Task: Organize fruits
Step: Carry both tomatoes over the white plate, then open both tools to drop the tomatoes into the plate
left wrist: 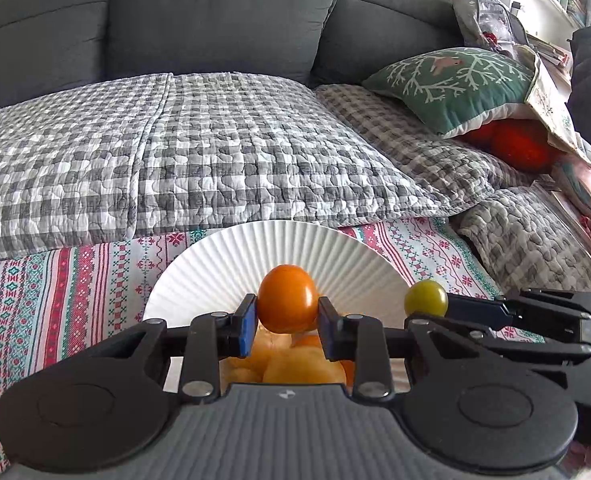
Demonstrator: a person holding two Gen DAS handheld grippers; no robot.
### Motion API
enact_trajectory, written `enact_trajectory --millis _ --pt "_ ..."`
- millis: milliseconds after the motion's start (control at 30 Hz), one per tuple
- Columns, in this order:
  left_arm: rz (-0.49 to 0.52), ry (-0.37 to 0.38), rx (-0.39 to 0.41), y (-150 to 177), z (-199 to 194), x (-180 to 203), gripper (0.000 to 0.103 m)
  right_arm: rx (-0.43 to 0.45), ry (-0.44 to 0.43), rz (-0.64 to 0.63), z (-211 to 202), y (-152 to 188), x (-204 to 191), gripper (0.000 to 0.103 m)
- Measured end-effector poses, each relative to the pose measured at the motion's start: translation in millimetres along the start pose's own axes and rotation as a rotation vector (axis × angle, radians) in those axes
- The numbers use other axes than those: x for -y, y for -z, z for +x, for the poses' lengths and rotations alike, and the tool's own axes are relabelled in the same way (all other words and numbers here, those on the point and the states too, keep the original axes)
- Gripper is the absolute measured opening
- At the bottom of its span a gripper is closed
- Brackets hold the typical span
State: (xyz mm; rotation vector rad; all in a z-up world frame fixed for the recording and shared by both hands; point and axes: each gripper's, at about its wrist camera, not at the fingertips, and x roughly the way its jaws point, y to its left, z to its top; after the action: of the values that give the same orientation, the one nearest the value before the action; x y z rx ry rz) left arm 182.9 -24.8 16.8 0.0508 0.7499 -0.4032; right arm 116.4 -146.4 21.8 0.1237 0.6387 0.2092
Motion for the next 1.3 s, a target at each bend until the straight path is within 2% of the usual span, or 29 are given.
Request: enact_trajectory --millis 400,900,1033,1133,1233,1300 --pt "-0.015 0.032 -0.083 -10.6 58.3 -3.8 0.034 -0.027 -0.008 -0.043 23.9 -0.2 -1.7 0.024" --pt "-0.031 0.019 -0.1 -14.1 67.8 -2.9 0.035 -0.043 -0.003 -0.044 26.2 2.1 -1.1 0.026" --pt "-0.018 0.016 -0.095 -13.3 62.7 -2.4 0.043 -0.045 0.005 -0.029 25.8 1.5 0.5 0.028" --pt "0.011 0.005 -0.077 -13.3 55.3 -0.8 0.056 -0.047 0.002 -0.006 23.8 1.2 1.5 0.034" --pt "0.04 -0.011 -0.062 -12.9 46.9 2.5 0.064 -0.043 0.002 -0.005 19.5 0.2 -0.3 0.04" --pt "0.05 -0.02 -0.053 -12.3 40.5 3.6 0.068 -0.041 0.001 -0.006 15.7 -0.3 -2.3 0.048"
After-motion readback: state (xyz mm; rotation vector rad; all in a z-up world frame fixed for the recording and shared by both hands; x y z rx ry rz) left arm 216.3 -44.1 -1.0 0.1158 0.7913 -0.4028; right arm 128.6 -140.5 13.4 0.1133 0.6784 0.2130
